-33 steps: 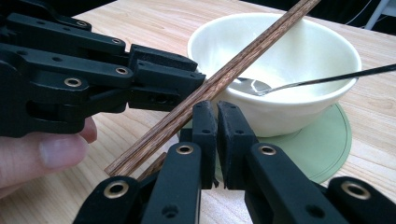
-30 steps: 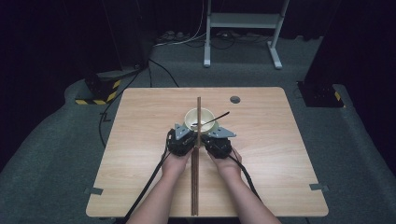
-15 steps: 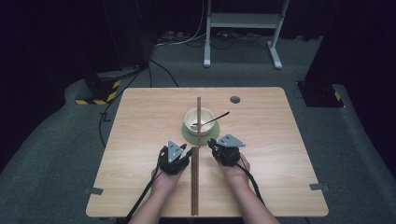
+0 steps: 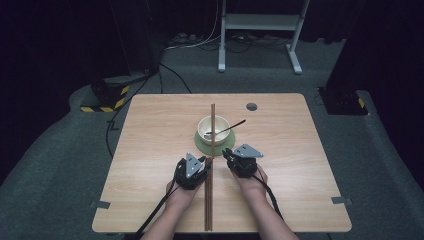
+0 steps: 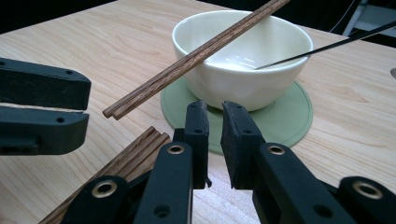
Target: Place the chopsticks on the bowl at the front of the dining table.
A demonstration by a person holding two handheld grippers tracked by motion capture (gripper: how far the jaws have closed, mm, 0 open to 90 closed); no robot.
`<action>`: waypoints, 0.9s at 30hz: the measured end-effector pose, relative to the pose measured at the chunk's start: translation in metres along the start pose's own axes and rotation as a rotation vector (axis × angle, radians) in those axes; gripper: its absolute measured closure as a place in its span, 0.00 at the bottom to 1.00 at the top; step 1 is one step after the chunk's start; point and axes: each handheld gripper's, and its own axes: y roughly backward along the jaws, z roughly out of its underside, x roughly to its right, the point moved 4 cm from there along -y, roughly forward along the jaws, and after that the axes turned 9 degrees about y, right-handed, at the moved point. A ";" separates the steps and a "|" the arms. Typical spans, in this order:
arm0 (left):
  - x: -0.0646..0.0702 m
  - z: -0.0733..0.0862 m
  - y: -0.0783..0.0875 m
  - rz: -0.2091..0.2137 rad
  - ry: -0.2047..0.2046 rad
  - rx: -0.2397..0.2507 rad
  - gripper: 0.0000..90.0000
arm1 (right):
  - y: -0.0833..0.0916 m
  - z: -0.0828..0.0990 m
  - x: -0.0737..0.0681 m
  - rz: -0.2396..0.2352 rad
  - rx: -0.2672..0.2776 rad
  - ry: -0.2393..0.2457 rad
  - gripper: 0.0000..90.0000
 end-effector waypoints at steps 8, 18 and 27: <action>0.000 0.001 -0.004 0.007 0.016 -0.007 0.75 | -0.001 -0.001 -0.002 -0.007 0.007 -0.008 0.90; 0.000 0.000 -0.006 0.009 0.002 -0.005 0.75 | 0.000 0.000 -0.001 -0.009 0.005 -0.021 0.90; 0.003 0.003 -0.003 0.031 0.006 0.002 0.75 | 0.000 -0.001 -0.001 -0.008 0.013 -0.016 0.90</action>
